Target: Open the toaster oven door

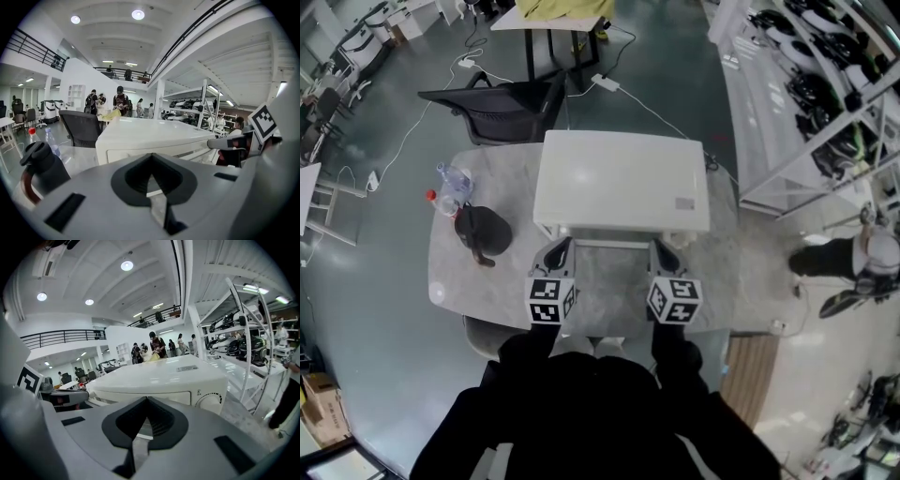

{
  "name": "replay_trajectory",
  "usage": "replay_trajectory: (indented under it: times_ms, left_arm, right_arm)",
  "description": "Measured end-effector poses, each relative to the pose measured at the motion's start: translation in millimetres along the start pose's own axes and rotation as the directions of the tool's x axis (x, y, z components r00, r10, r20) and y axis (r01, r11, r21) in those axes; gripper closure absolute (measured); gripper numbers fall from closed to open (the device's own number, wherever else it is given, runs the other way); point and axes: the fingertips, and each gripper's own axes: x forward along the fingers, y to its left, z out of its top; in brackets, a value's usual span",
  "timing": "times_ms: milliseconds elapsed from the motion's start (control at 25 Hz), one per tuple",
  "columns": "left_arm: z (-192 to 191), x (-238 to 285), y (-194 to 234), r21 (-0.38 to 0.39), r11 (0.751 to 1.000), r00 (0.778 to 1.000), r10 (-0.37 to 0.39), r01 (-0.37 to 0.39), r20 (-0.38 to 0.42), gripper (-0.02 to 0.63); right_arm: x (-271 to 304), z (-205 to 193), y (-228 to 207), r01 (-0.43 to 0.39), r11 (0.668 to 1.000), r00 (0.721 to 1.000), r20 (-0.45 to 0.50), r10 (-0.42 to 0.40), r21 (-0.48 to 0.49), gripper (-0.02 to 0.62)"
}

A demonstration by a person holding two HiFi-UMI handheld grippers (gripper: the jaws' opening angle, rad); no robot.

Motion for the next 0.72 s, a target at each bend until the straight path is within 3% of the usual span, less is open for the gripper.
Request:
replay_trajectory:
  times_ms: [720]
  left_arm:
    - [-9.0, -11.4, -4.2, -0.033, 0.999, 1.0, 0.003, -0.003, -0.008, 0.603]
  right_arm:
    - [-12.4, -9.3, 2.9, -0.022, 1.0, 1.0, -0.001, 0.022, 0.013, 0.592]
